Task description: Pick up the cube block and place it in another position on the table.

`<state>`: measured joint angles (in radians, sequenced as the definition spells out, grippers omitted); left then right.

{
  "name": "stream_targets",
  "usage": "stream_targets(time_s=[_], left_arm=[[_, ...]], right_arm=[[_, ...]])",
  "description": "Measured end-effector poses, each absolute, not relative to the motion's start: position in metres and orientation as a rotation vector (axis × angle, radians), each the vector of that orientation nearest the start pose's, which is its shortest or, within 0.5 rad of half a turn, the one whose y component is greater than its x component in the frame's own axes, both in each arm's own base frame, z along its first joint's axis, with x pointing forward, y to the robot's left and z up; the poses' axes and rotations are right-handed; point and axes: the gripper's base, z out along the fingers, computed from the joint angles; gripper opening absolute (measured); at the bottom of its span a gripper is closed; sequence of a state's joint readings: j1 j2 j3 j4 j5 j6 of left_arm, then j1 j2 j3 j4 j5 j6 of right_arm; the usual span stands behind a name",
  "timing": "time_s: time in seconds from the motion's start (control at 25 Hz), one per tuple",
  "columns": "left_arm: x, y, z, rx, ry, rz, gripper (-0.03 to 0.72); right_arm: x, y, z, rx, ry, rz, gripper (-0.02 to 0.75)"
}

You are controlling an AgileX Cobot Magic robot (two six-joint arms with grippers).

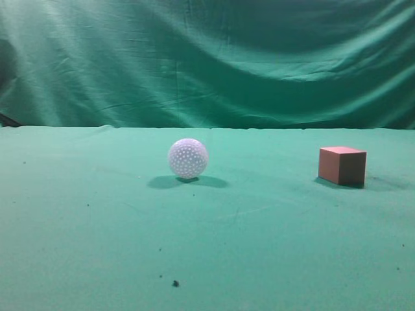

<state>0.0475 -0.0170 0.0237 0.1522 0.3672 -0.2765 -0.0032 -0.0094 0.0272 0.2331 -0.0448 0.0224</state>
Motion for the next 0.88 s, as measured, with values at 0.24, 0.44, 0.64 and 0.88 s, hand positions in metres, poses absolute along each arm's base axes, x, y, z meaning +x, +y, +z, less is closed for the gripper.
stream_targets(time_s=[0.24, 0.44, 0.64, 0.88], left_arm=[[0.052, 0.007, 0.173, -0.206, 1.842, -0.010, 0.262], [0.052, 0.007, 0.173, -0.206, 1.842, -0.010, 0.262], [0.052, 0.007, 0.173, -0.206, 1.842, -0.010, 0.262], [0.052, 0.007, 0.173, -0.206, 1.842, -0.010, 0.262]], right_arm=[[0.045, -0.003, 0.257, 0.170, 1.231, 0.167, 0.000], [0.048, 0.004, 0.299, 0.054, 1.458, 0.133, 0.000], [0.070, 0.009, 0.299, 0.044, 1.749, 0.181, 0.000], [0.080, 0.012, 0.295, 0.111, 1.811, 0.283, 0.000]])
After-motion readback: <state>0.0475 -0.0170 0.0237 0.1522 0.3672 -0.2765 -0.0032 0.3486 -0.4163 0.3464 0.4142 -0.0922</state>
